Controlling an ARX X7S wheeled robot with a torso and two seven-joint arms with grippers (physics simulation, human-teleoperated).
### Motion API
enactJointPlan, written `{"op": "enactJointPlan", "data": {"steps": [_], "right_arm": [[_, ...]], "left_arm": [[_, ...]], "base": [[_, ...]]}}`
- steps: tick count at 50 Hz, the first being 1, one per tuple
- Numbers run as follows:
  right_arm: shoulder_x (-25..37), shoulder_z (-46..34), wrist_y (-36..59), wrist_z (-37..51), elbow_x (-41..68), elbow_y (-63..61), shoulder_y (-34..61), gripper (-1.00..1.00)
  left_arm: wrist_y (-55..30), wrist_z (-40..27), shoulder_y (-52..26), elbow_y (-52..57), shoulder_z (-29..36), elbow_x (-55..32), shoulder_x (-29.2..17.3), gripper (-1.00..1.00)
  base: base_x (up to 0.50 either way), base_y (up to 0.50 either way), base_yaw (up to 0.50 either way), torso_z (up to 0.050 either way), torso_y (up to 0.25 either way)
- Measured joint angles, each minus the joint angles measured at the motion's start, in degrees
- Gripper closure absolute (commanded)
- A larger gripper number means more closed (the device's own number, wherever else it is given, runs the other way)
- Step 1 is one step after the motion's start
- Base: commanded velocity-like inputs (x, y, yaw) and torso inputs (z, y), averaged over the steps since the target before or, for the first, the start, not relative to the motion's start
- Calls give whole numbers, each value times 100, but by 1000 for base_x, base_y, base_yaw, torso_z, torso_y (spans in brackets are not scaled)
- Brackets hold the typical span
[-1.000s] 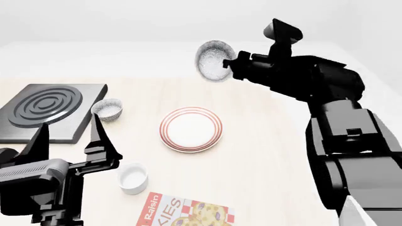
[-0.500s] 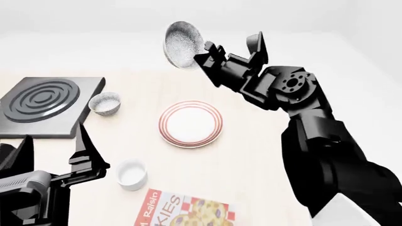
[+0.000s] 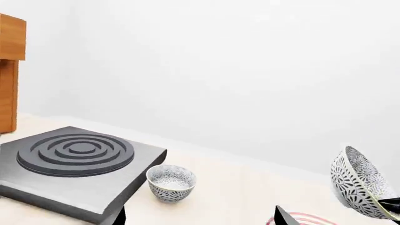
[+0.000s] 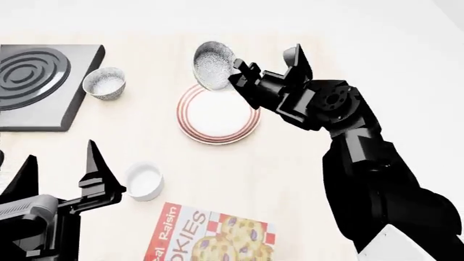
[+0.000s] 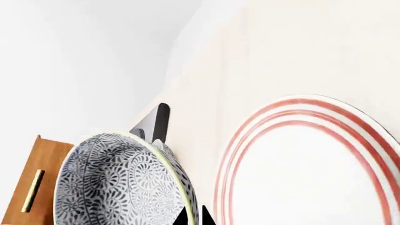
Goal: Pick the akita bowl next to the cookies box and place it on the plate.
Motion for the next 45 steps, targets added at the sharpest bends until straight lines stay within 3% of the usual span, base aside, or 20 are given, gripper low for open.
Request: {"op": "enactJointPlan", "data": {"steps": [16,27,39,45], "right_arm": [[0,-533,178,271,-257,0,202,100],[-1,-1145,317,546,178,0,204,100],[-1,-1250,361,729,331,0,192,100],[0,-1087,347,754,156,0,199,100]], "left_arm": [[-1,-8,-6,-22,36,-93,7,-100],[23,11,-49,-111,63,-117,7,-100],[112,13,-20,-88,64,-71,-5,-100],[140,13,5,-65,75,-84,0,-100]], "base": [[0,0,0,1,-15],[0,0,0,0,0],[0,0,0,6,-248],[0,0,0,1,-7]]}}
